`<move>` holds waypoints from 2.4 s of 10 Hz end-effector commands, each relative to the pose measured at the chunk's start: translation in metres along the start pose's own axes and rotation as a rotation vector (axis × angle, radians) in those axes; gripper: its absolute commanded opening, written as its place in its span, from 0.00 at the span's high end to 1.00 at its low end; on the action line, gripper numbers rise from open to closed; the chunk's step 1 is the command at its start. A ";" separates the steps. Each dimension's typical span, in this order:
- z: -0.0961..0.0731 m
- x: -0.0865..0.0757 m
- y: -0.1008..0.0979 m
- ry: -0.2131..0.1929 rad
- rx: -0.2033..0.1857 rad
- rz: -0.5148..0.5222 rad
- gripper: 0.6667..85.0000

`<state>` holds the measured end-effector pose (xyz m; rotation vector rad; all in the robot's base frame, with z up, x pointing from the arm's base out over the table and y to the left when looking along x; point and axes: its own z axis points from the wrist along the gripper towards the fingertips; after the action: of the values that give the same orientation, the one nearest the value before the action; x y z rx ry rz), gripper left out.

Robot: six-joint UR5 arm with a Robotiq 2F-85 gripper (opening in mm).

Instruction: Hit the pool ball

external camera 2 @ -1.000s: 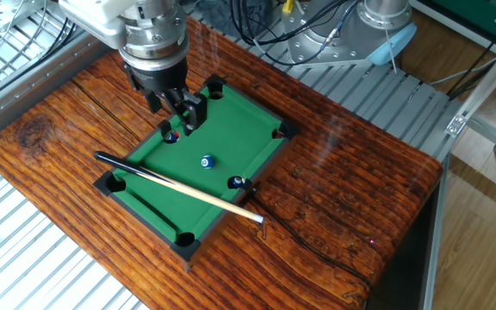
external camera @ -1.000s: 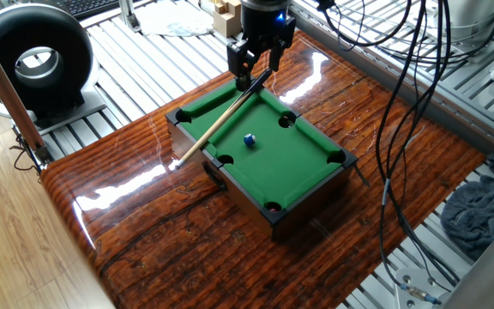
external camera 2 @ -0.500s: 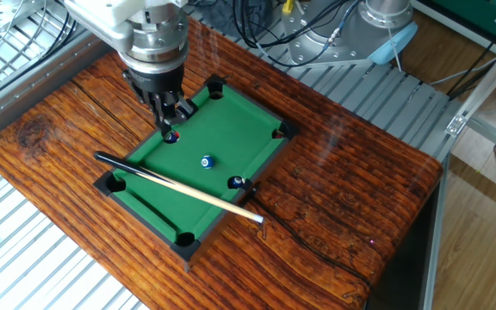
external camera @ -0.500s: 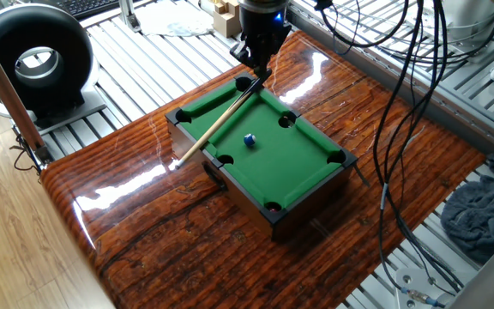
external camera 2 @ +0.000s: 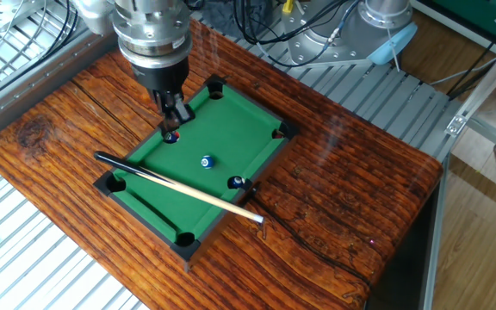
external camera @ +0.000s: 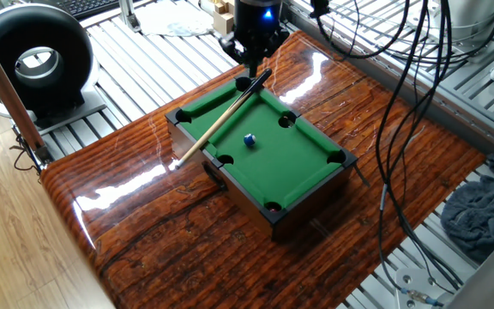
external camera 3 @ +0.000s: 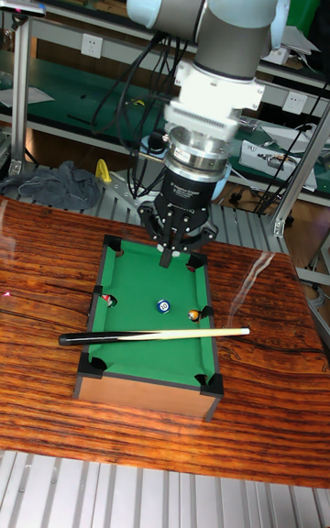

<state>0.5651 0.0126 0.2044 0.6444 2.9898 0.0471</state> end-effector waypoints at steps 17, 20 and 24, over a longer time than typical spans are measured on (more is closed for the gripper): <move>-0.001 -0.011 0.028 -0.073 -0.043 0.151 0.99; -0.001 -0.016 0.030 -0.092 -0.049 0.111 0.99; -0.003 -0.013 0.031 -0.088 -0.049 0.105 0.99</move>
<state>0.5895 0.0318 0.2074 0.7857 2.8566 0.0765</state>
